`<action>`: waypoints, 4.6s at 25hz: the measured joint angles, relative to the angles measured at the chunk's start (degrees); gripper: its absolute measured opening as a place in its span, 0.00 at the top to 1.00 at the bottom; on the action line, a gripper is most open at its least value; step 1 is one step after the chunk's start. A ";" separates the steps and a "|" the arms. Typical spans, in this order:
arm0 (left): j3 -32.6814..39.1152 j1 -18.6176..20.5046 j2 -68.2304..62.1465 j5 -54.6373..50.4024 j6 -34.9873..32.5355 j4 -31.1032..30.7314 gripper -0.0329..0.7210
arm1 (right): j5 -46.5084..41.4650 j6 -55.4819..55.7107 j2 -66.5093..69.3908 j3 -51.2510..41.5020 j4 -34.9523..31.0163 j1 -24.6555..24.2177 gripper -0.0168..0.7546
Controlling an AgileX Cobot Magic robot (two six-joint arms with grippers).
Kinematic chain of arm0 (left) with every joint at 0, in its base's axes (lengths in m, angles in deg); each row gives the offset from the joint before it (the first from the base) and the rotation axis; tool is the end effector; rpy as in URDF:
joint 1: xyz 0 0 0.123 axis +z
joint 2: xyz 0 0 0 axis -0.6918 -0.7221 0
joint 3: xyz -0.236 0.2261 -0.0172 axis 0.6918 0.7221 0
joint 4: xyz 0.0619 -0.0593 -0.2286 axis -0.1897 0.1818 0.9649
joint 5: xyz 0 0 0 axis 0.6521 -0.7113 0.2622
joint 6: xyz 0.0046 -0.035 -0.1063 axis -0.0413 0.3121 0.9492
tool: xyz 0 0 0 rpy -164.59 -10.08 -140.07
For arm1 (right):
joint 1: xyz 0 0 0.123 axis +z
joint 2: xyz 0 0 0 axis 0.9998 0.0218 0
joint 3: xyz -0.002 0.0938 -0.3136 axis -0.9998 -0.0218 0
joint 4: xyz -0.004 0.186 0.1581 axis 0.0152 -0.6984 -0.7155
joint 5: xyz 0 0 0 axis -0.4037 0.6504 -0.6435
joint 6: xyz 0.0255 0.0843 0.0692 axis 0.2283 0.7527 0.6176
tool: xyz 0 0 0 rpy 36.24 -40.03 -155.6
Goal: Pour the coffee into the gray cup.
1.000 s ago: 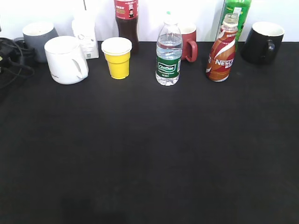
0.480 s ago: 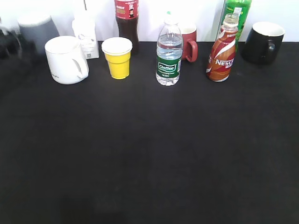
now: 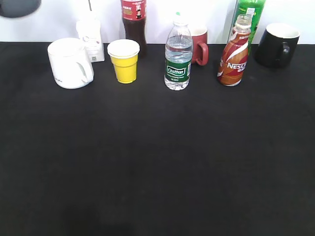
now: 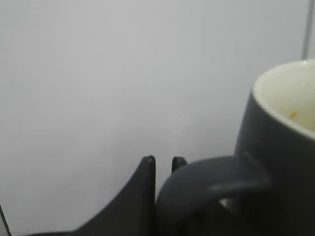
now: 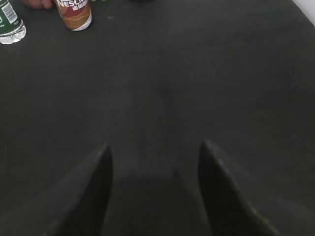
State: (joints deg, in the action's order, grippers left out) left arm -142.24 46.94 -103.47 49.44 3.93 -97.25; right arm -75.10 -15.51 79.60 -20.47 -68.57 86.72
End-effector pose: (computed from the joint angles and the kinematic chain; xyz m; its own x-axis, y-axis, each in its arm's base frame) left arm 0.3807 0.0081 0.3233 0.0320 0.0792 -0.9963 0.0584 0.9950 0.0809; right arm -0.0360 0.0039 0.2660 -0.4265 0.1024 -0.8987 0.0526 0.9947 0.0883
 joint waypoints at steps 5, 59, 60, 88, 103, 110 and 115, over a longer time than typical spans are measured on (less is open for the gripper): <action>12.38 -7.25 10.15 0.54 0.00 -7.52 0.87 | 0.05 0.00 0.00 0.00 0.00 0.00 0.40; 16.89 -27.02 12.59 -2.51 1.11 -7.63 0.87 | 114.05 -0.94 126.98 28.92 -0.97 16.84 0.18; 16.89 -27.02 12.59 -2.51 1.11 -7.63 0.87 | 113.94 -0.64 127.87 29.79 -0.09 16.84 0.21; 16.89 -33.54 -2.67 7.51 4.51 -17.98 0.87 | 109.72 -20.36 93.63 0.08 5.22 33.95 0.29; 16.89 -33.86 -3.17 8.09 4.51 -22.05 0.87 | 111.99 -59.32 93.63 0.08 -3.20 33.97 0.29; 16.89 -33.86 -3.17 8.14 4.51 -22.32 0.87 | 113.84 -70.38 93.63 0.08 -3.20 33.97 0.29; 16.89 -33.86 -3.17 8.14 4.51 -22.42 0.87 | 120.24 -77.97 93.63 0.08 -2.94 33.97 0.29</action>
State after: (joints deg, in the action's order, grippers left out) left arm -125.35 13.08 -106.64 57.58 8.44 -119.67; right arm 45.14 -93.47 173.23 -20.40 -71.51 120.69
